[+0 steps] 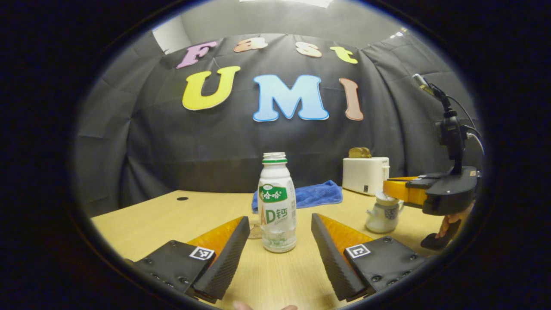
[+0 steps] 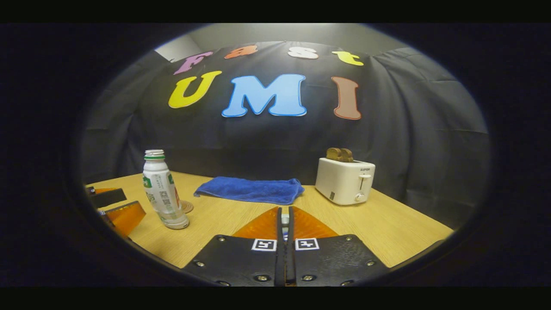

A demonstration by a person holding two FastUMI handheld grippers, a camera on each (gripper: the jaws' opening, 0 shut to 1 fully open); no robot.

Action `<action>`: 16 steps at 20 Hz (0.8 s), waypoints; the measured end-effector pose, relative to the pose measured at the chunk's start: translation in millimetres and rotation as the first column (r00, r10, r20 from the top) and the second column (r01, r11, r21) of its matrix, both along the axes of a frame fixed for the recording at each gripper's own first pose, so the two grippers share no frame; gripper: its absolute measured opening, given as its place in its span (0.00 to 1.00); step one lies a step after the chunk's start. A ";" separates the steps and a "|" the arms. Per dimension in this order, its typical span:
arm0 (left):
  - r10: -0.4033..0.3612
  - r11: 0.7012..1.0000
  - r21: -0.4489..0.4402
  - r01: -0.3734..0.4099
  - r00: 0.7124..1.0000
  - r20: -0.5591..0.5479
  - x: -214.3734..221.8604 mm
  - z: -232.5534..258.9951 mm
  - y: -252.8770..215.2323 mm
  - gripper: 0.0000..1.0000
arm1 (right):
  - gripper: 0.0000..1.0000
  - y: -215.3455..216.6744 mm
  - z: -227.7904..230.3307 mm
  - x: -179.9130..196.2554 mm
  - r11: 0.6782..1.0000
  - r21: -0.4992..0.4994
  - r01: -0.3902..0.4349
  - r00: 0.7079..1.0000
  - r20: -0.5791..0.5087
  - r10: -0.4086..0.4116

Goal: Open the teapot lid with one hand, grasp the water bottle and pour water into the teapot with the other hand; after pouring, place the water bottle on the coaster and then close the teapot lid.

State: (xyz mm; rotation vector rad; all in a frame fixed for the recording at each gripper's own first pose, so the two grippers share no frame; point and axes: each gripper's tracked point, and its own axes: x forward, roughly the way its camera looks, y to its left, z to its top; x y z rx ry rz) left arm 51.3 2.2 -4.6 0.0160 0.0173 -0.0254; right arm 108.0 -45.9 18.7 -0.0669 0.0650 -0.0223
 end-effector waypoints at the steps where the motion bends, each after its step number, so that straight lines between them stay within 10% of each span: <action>1: -0.004 1.000 0.001 0.004 1.000 -0.008 6.9 -1.6 1.0 1.00 | 0.01 0.0 -0.5 -0.8 1.000 -0.002 -0.002 1.000 -0.001 0.002; 2: -0.008 1.000 0.003 0.008 1.000 -0.012 14.7 -1.9 2.5 0.87 | 0.01 0.0 -1.2 -0.7 1.000 0.001 -0.004 1.000 -0.002 0.004; 3: -0.006 1.000 0.010 0.006 1.000 -0.017 22.0 -3.5 6.1 1.00 | 0.01 -0.7 -1.6 -0.9 1.000 0.006 -0.003 1.000 -0.004 0.003; 6: -0.008 0.999 0.047 0.009 1.000 -0.011 41.9 -2.8 14.2 0.87 | 0.01 -3.1 -2.2 -0.5 1.000 0.014 0.002 1.000 -0.006 -0.002; 8: -0.027 0.999 0.043 0.028 1.000 -0.015 54.8 -4.6 13.7 1.00 | 0.01 -3.6 -3.3 -1.6 1.000 0.014 0.005 1.000 -0.006 -0.005; 16: -0.080 0.997 0.016 0.080 0.997 -0.024 91.9 -6.4 0.7 1.00 | 0.01 -2.5 -5.1 -3.0 1.000 0.017 0.000 1.000 -0.018 0.000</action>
